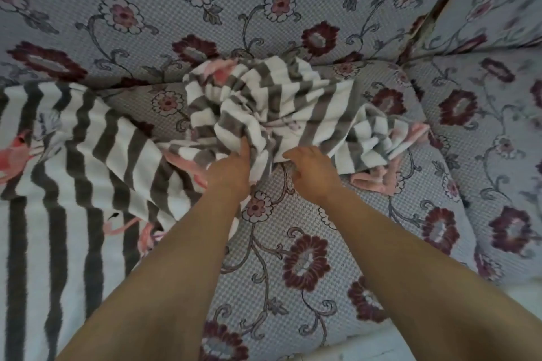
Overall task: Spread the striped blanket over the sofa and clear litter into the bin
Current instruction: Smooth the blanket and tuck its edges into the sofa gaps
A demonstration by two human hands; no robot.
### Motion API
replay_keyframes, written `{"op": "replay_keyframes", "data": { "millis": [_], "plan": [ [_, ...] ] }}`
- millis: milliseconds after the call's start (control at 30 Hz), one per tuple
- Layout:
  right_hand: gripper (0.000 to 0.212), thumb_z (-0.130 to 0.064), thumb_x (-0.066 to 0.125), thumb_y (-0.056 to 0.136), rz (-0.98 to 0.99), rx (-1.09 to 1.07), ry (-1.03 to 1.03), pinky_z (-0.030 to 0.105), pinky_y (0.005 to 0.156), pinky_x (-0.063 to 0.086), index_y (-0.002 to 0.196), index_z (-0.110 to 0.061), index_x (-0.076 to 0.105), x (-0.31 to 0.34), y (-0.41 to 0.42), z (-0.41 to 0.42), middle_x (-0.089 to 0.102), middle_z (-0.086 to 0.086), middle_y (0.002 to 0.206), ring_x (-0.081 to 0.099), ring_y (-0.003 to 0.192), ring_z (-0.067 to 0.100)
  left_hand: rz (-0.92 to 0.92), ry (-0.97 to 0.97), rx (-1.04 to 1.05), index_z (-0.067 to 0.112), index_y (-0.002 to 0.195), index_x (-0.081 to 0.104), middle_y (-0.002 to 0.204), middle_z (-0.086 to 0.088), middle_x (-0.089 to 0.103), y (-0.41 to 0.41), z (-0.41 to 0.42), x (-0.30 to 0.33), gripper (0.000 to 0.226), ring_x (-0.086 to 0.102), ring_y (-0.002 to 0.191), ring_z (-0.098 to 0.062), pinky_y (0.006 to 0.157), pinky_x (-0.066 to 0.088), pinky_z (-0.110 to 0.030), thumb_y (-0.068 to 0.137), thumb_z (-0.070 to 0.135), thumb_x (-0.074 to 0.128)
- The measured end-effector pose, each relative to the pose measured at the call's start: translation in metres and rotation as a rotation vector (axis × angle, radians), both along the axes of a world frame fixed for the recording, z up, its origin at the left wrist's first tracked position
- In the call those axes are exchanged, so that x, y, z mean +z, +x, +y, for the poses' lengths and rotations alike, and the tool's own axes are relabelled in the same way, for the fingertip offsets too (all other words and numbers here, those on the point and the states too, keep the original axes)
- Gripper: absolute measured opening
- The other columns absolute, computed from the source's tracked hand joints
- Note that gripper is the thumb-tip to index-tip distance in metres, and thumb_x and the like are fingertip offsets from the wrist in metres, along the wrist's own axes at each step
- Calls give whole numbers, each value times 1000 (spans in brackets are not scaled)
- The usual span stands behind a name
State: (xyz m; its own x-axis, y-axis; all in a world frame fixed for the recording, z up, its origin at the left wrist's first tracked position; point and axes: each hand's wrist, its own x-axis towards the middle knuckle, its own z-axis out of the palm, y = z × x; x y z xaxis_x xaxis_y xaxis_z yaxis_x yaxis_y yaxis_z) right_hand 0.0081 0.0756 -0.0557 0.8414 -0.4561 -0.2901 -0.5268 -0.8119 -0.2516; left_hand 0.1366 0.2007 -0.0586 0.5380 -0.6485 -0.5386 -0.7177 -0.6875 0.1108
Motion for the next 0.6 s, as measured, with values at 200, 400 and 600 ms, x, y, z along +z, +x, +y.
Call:
{"op": "replay_keyframes", "data": {
  "millis": [200, 400, 600],
  "plan": [
    [84, -8, 58, 81, 35, -73, -9, 50, 117, 16, 150, -27, 14, -13, 22, -9, 17, 1, 159, 13, 146, 27, 298, -365, 227, 15, 82, 65, 70, 2, 59, 61, 12, 52, 33, 58, 72, -21, 60, 41, -27, 55, 31, 55],
    [101, -18, 67, 80, 110, -76, -28, 53, 119, 6, 151, -30, -5, -20, 52, -8, -2, 0, 162, 0, 149, 27, 377, -844, 815, 10, 63, 58, 61, -7, 63, 145, 17, 95, 14, 60, 58, -21, 59, 52, -31, 49, 11, 57],
    [113, -23, 72, 76, 227, -42, -85, 55, 118, 0, 150, -28, -13, -39, 76, -19, -14, 4, 161, -9, 148, 30, -79, -646, 500, 17, 146, 26, 147, -20, 21, 154, 6, 54, 74, 37, 128, -41, 103, 38, -46, 82, 19, 63]
  ]
}}
